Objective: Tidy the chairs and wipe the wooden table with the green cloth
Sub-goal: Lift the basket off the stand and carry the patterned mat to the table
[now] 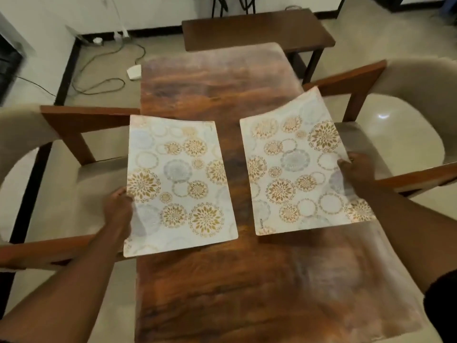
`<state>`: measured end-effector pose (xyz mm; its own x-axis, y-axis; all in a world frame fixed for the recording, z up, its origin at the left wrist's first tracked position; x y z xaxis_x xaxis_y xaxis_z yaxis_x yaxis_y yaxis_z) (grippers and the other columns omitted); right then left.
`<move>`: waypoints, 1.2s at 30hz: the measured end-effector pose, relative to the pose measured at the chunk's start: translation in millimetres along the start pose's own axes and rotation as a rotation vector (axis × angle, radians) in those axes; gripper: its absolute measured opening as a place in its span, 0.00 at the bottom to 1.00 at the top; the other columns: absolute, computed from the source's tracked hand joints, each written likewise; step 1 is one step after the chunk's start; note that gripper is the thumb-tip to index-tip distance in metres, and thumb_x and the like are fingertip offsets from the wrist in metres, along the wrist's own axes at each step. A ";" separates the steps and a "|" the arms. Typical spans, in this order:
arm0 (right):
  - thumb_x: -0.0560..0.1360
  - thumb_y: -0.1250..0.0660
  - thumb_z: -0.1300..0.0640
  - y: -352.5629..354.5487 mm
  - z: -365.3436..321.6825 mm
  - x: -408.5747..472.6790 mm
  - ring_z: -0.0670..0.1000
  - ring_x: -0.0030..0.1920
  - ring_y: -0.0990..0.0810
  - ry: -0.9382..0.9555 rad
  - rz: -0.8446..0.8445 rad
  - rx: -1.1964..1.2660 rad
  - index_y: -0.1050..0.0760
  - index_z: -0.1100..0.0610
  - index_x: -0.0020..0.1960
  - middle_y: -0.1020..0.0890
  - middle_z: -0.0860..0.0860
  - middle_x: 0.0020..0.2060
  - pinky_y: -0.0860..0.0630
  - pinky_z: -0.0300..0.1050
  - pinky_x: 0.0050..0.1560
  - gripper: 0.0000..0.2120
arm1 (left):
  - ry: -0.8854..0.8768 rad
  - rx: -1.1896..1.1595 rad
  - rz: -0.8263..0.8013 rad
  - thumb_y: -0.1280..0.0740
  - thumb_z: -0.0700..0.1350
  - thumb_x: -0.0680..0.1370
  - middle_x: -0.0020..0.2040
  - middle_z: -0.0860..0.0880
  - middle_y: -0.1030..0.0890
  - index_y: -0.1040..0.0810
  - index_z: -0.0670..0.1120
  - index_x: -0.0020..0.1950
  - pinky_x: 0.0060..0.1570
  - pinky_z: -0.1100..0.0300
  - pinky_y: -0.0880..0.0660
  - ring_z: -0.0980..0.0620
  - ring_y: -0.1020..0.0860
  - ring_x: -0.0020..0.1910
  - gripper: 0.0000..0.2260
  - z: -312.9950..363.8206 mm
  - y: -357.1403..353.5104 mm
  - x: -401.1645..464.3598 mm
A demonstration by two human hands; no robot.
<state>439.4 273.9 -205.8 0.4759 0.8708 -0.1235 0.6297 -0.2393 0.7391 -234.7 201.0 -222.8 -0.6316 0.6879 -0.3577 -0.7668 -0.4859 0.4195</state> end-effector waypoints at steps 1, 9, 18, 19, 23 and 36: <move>0.83 0.33 0.58 -13.3 10.4 11.9 0.66 0.50 0.16 -0.008 -0.017 -0.015 0.18 0.67 0.53 0.15 0.64 0.47 0.18 0.67 0.56 0.11 | -0.016 0.042 0.009 0.37 0.33 0.83 0.56 0.43 0.16 0.17 0.40 0.63 0.32 0.64 0.22 0.47 0.19 0.44 0.13 -5.1 -10.7 14.9; 0.72 0.34 0.38 -62.6 58.5 90.2 0.65 0.45 0.15 0.030 0.002 -0.111 0.18 0.60 0.49 0.14 0.60 0.44 0.16 0.65 0.50 0.25 | -0.235 0.208 0.085 0.39 0.30 0.79 0.56 0.49 0.16 0.17 0.46 0.67 0.47 0.59 0.23 0.50 0.19 0.51 0.21 -27.1 -66.8 55.6; 0.74 0.28 0.41 -78.2 36.4 99.0 0.55 0.53 0.16 0.096 0.062 -0.102 0.21 0.57 0.59 0.15 0.53 0.53 0.18 0.59 0.57 0.23 | -0.403 0.337 0.119 0.34 0.44 0.79 0.59 0.37 0.21 0.20 0.45 0.68 0.59 0.43 0.20 0.36 0.20 0.56 0.18 -31.9 -86.5 73.8; 0.75 0.30 0.40 -75.9 29.6 96.0 0.55 0.52 0.18 0.124 0.091 -0.138 0.22 0.58 0.57 0.17 0.53 0.52 0.20 0.56 0.57 0.22 | -0.402 0.438 0.112 0.34 0.47 0.80 0.64 0.34 0.25 0.23 0.43 0.70 0.65 0.40 0.25 0.34 0.24 0.62 0.19 -32.5 -90.6 77.3; 0.79 0.35 0.48 -79.9 -15.4 69.1 0.61 0.66 0.24 0.338 0.236 -0.168 0.25 0.61 0.67 0.21 0.60 0.63 0.30 0.56 0.71 0.23 | -0.620 0.736 0.033 0.39 0.61 0.84 0.83 0.39 0.41 0.41 0.48 0.83 0.77 0.27 0.47 0.34 0.43 0.82 0.32 -7.3 -127.1 56.2; 0.87 0.50 0.35 -183.2 -39.1 38.0 0.55 0.86 0.50 0.564 -0.075 -0.428 0.43 0.42 0.84 0.45 0.53 0.86 0.52 0.59 0.82 0.28 | -0.836 0.938 -0.258 0.55 0.74 0.81 0.88 0.48 0.56 0.55 0.60 0.87 0.82 0.36 0.58 0.49 0.59 0.86 0.38 -5.1 -204.0 30.9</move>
<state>318.1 367.6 -320.0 -0.0224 0.9955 0.0922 0.2967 -0.0814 0.9515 -98.4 318.6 -323.7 0.0473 0.9985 -0.0288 -0.2665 0.0404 0.9630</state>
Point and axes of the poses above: each hand's wrist, its own x-axis towards the middle knuckle, its own y-axis out of the back of the hand, z = x × y, the point moved 9 cm from there along x, towards the middle knuckle
